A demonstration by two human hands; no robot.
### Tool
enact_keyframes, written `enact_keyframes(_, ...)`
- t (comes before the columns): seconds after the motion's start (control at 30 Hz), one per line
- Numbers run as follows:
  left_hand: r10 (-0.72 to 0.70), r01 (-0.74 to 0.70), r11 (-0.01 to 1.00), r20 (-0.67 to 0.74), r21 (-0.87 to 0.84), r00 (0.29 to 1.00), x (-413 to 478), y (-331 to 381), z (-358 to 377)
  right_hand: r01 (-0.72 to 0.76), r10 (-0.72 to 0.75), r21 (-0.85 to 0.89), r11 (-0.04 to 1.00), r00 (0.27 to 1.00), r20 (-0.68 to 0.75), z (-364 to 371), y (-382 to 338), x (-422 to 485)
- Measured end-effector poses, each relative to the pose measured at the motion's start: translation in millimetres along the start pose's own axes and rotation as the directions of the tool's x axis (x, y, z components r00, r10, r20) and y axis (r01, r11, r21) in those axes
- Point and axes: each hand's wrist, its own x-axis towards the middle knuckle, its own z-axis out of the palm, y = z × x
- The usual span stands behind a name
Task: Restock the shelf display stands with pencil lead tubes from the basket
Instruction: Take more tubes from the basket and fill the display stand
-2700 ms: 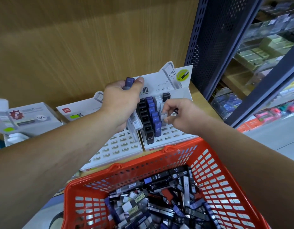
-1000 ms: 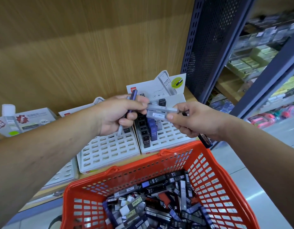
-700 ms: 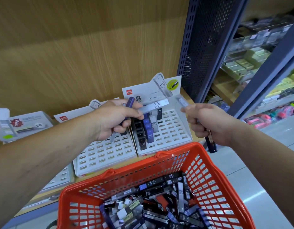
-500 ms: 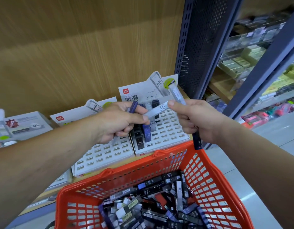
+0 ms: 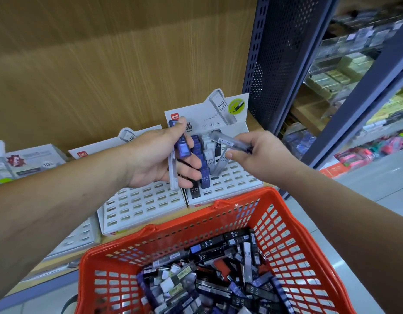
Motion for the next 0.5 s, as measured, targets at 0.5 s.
enact_keyframes(0.5, 0.243, -0.198, 0.936, -0.127, 0.293, 0.962, 6, -14, -4, 0.068, -0.001, -0.383, 0.921, 0.985, 0.171, 29, -15, 15)
